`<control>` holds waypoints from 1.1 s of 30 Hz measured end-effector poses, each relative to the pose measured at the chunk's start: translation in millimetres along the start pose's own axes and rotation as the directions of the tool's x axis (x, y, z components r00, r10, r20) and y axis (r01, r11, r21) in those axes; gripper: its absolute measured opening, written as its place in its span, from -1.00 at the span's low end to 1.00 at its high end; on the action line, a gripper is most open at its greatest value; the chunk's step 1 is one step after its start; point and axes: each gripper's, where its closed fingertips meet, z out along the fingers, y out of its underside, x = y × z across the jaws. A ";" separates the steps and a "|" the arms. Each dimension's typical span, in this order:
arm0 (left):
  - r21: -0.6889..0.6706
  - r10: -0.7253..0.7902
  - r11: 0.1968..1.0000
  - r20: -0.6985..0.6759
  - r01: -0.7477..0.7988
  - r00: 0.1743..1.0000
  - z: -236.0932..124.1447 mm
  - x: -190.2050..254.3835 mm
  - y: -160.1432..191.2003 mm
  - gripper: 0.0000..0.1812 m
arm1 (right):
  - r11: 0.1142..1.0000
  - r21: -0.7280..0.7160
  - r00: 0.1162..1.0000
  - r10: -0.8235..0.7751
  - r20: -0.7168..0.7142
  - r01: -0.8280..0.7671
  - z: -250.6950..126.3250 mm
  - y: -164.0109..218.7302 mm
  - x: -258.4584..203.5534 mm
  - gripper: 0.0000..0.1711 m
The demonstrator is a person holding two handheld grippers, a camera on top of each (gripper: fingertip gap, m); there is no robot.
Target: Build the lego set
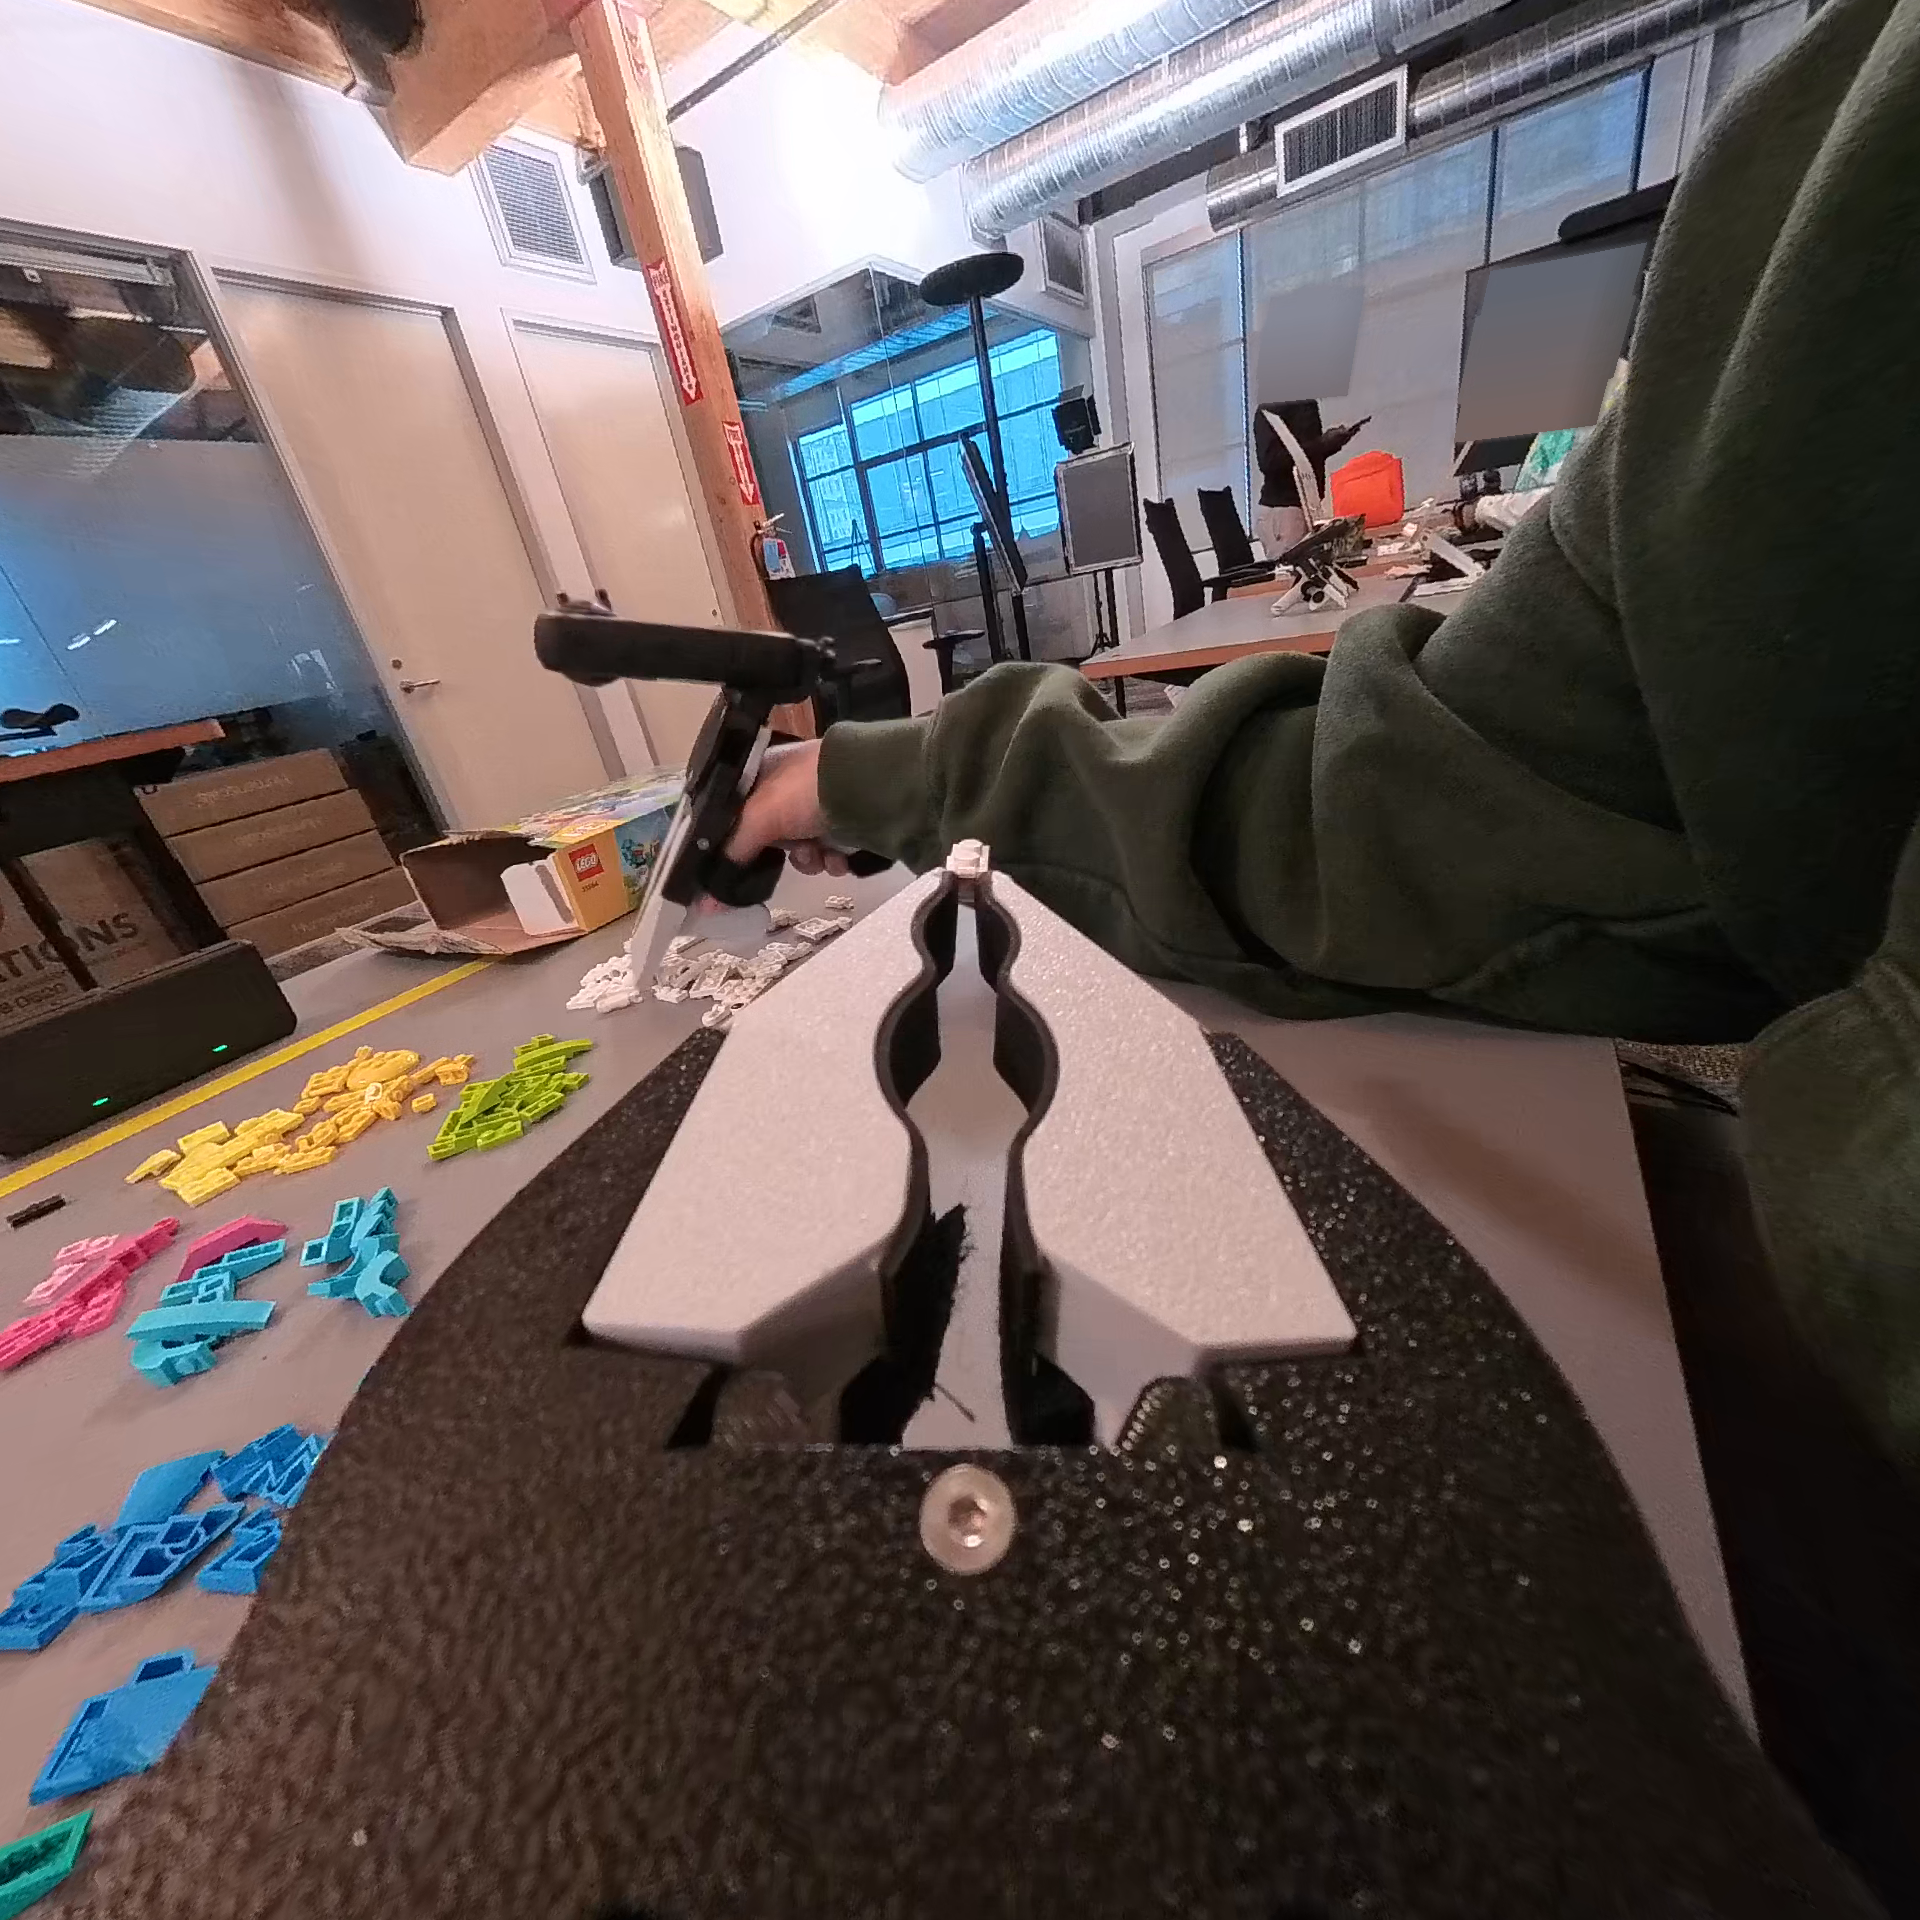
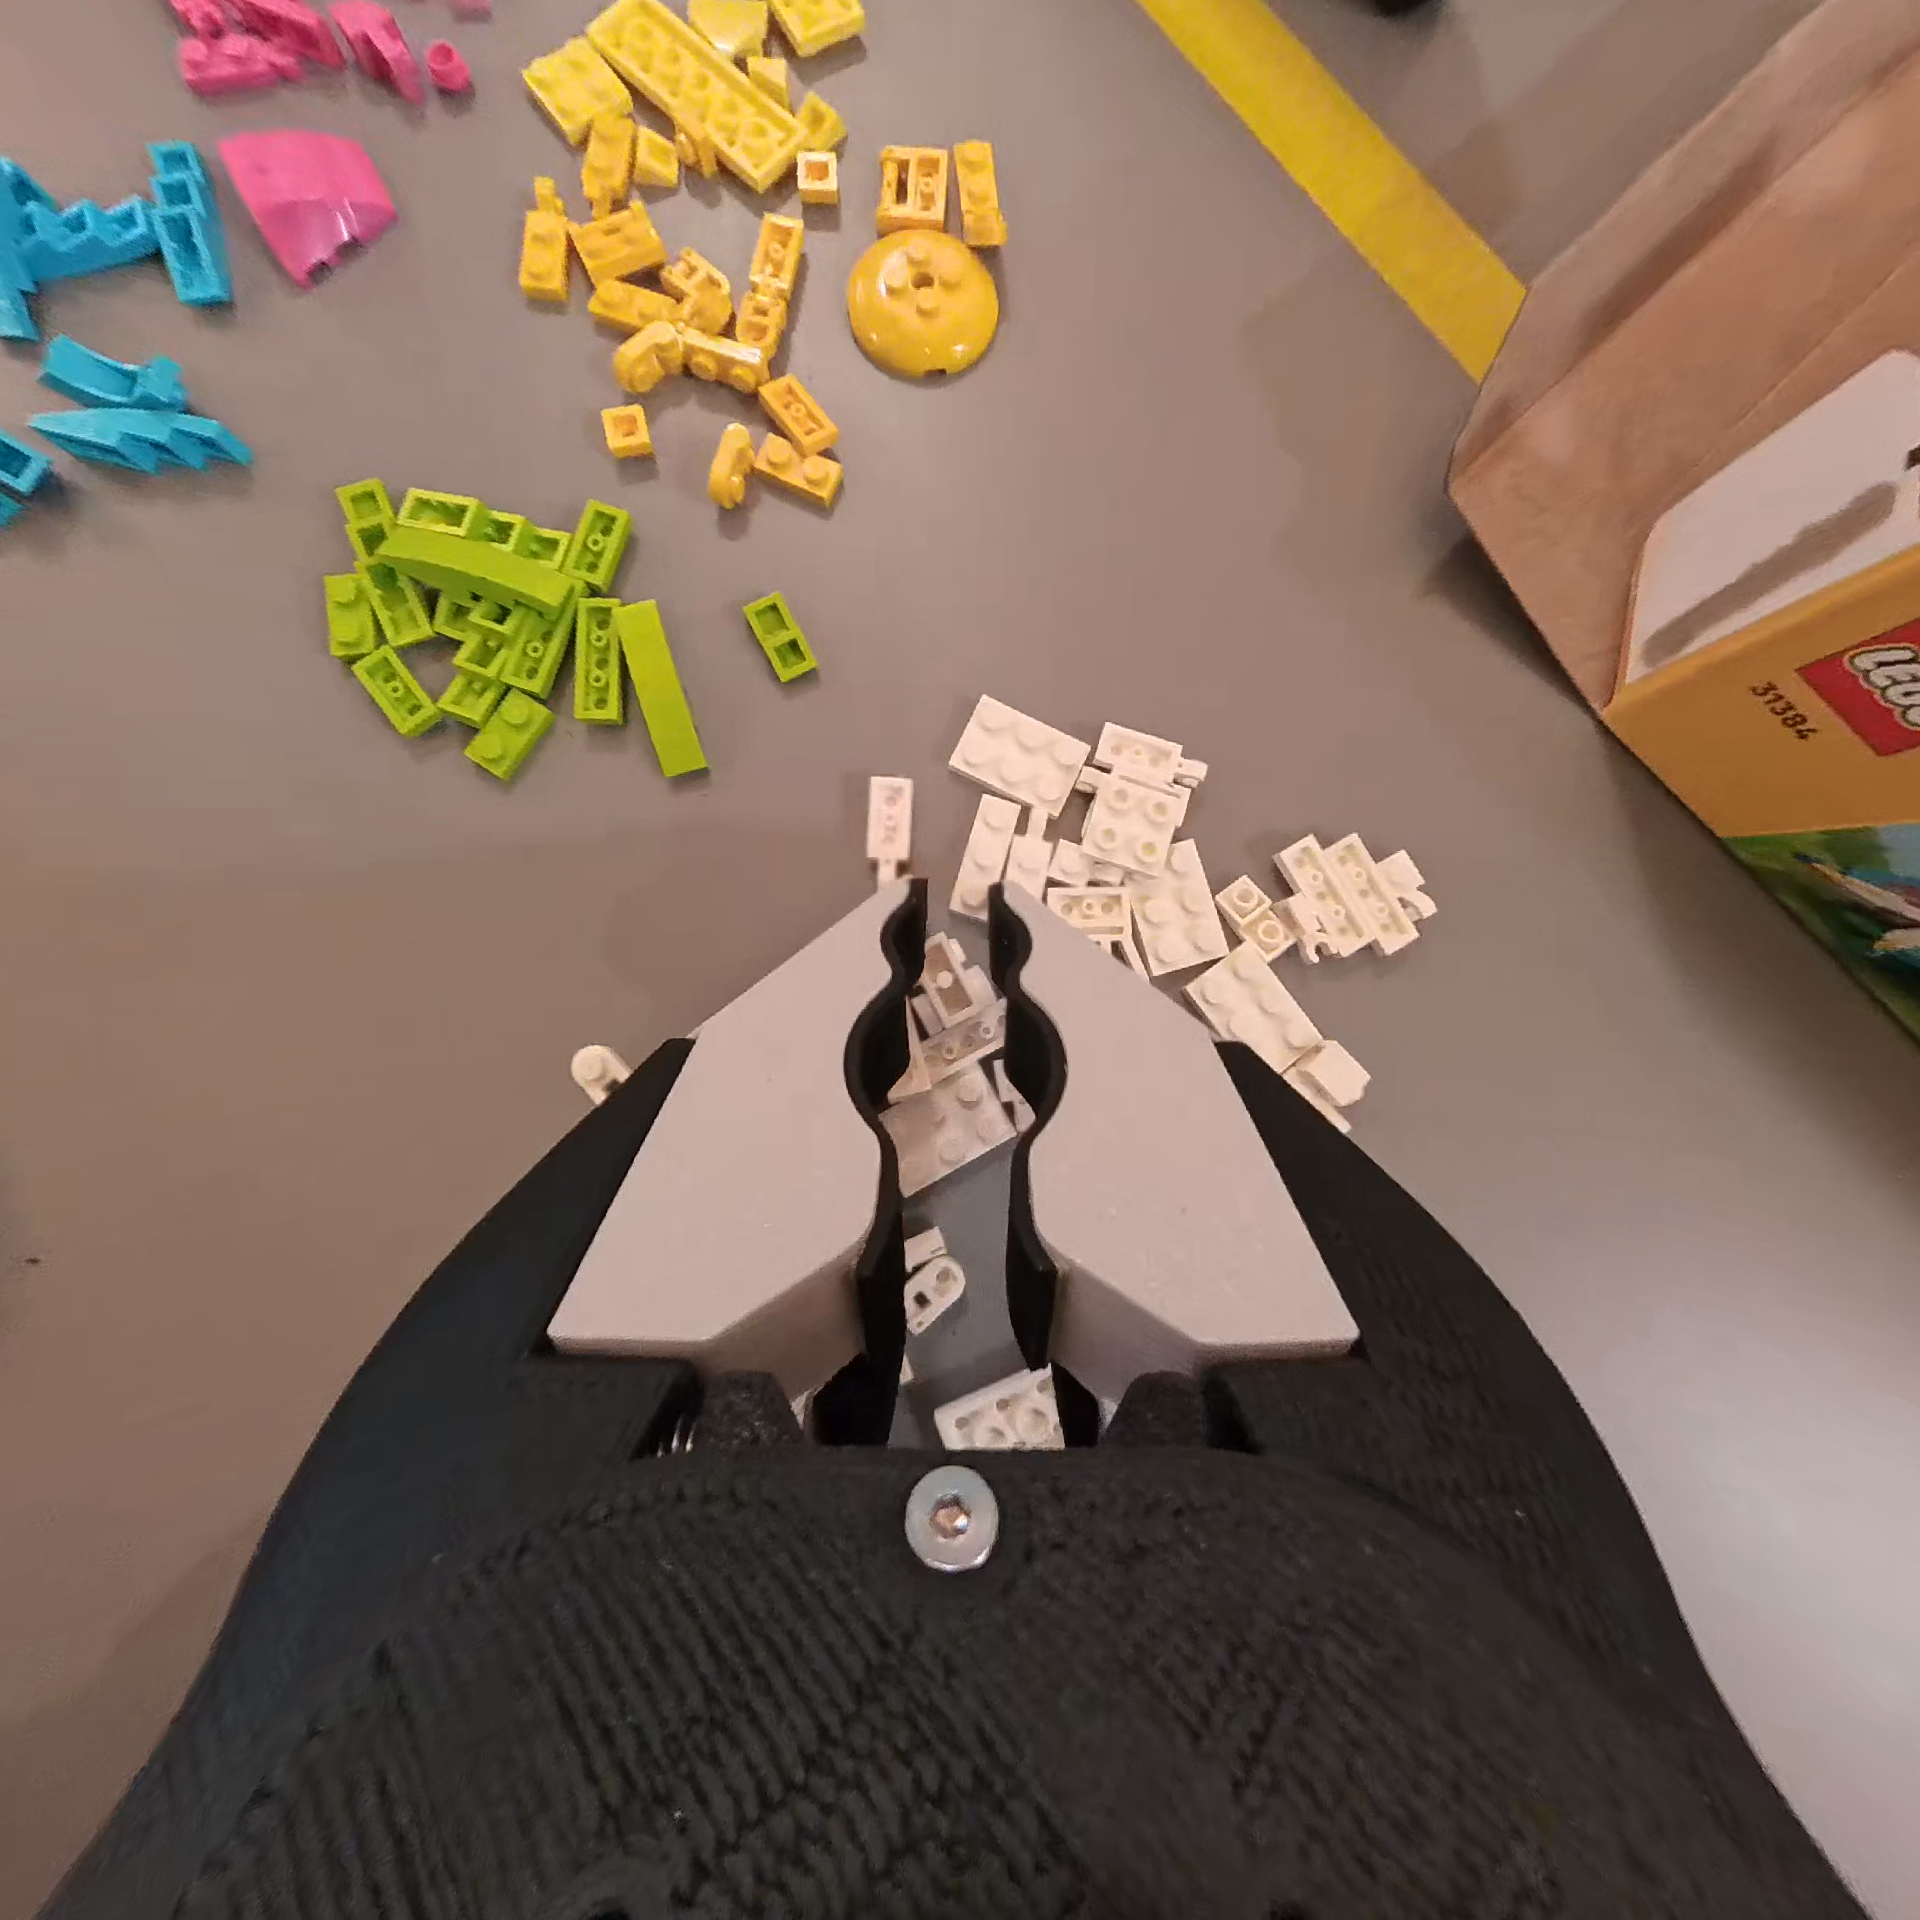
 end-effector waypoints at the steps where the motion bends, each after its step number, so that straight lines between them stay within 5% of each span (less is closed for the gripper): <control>1: 0.000 0.000 1.000 0.000 0.000 1.000 0.0 0.0 0.1 -1.00 | 1.000 0.004 1.000 0.001 0.003 -0.001 0.8 -0.6 -0.7 -0.89; 33: 0.002 0.000 1.000 -0.001 0.000 1.000 0.3 -0.7 0.2 -1.00 | 0.998 -0.058 0.993 0.030 0.110 -0.024 0.7 0.9 -27.7 -0.75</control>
